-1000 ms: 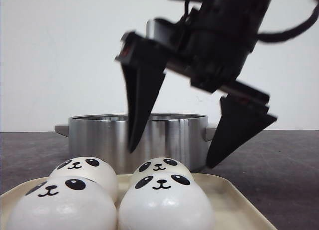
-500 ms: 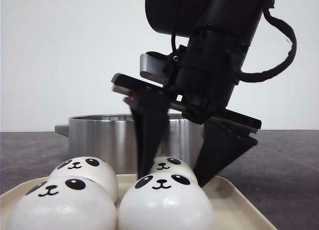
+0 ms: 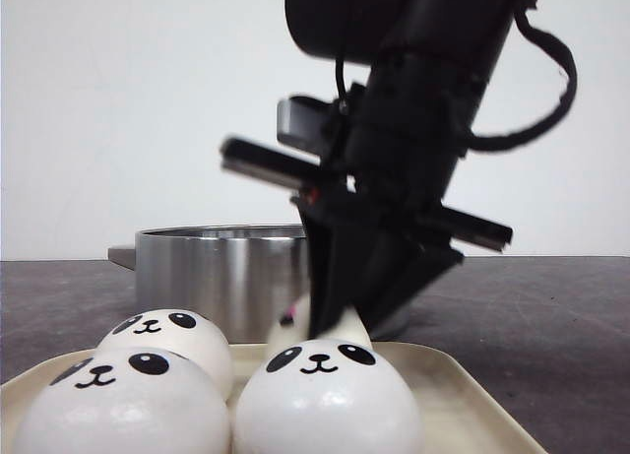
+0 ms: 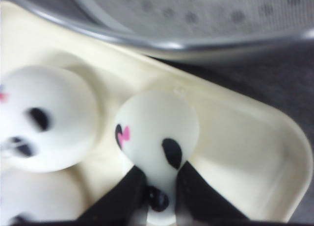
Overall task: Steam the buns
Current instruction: 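Lift the held bun with the right gripper and lower it into the pot, then open the right gripper and raise it out of the pot, then lower the left gripper onto the farther remaining bun and close it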
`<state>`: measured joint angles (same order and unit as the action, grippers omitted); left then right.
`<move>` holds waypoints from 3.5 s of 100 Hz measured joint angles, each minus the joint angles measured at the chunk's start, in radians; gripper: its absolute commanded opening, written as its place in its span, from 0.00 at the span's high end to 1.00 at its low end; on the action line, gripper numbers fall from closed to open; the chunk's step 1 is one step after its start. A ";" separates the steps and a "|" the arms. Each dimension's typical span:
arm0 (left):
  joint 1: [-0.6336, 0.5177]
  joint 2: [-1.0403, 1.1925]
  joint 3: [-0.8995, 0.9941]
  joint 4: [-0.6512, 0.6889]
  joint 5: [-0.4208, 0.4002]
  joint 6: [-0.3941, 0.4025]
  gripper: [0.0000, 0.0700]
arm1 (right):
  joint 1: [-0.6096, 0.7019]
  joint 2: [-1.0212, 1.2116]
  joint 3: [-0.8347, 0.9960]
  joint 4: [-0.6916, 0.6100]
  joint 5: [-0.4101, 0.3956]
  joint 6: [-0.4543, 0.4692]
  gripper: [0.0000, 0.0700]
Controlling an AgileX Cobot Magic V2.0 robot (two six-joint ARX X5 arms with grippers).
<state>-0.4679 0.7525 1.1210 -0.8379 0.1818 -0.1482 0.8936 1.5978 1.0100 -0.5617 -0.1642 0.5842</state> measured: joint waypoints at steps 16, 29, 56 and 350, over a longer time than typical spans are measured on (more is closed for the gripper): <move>0.000 0.000 0.000 -0.014 -0.005 0.003 0.04 | 0.051 -0.105 0.113 -0.068 -0.079 0.000 1.00; 0.000 0.000 0.000 -0.015 -0.021 0.004 0.04 | 0.097 -0.174 0.236 -0.135 -0.101 0.000 1.00; 0.000 0.000 0.000 -0.001 -0.026 0.004 0.04 | 0.042 -0.177 0.492 -0.108 0.056 -0.042 1.00; -0.354 0.716 -0.021 -0.029 -0.025 -0.294 0.04 | 0.042 -0.548 0.755 -0.399 0.718 -0.349 1.00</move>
<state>-0.8215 1.4689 1.1000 -0.8665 0.1570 -0.4423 0.9356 1.0500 1.7645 -0.9611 0.5537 0.2348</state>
